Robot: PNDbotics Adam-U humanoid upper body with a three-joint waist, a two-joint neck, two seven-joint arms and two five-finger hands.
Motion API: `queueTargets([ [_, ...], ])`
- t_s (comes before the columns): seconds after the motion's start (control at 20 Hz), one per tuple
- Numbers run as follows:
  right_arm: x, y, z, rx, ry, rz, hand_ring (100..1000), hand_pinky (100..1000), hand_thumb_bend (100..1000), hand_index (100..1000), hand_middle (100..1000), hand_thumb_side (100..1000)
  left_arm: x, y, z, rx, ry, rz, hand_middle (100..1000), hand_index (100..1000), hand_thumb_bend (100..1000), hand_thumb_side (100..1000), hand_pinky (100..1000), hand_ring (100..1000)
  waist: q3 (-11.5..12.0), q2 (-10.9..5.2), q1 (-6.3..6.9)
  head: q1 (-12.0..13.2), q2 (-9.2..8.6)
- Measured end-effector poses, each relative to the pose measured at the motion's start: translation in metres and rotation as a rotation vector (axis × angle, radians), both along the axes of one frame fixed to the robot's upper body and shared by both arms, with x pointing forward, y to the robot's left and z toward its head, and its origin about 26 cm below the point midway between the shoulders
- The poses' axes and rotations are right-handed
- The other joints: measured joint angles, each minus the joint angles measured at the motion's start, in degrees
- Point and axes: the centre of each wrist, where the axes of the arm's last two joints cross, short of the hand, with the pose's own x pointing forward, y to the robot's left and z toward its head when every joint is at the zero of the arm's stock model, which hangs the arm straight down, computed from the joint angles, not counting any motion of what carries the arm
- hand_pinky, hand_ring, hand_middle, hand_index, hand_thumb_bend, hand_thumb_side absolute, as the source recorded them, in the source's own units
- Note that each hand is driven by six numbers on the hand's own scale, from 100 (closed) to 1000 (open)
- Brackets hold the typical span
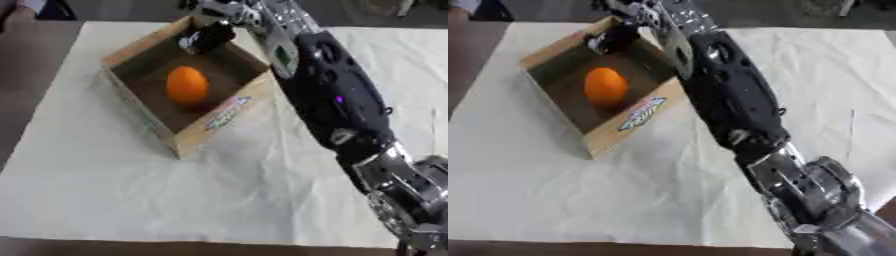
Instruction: Pick up objects on the table and place them in the box.
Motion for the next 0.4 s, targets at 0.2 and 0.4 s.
queueTargets([
  [0.2, -0.009, -0.036, 0.014, 0.124, -0.085, -0.048, 800, 769, 100, 913, 827, 813, 0.000, 0.000, 0.000, -0.001, -0.002, 0.001, 647, 679, 100, 735, 364, 417, -0.6, -0.17, 0.23, 0.2, 0.80],
  [0.4, -0.022, -0.068, 0.021, 0.244, -0.167, -0.074, 789, 778, 100, 912, 815, 832, 0.000, 0.000, 0.000, -0.001, -0.002, 0.002, 647, 679, 100, 735, 363, 417, -1.4, -0.18, 0.84, -0.2, 1.20],
])
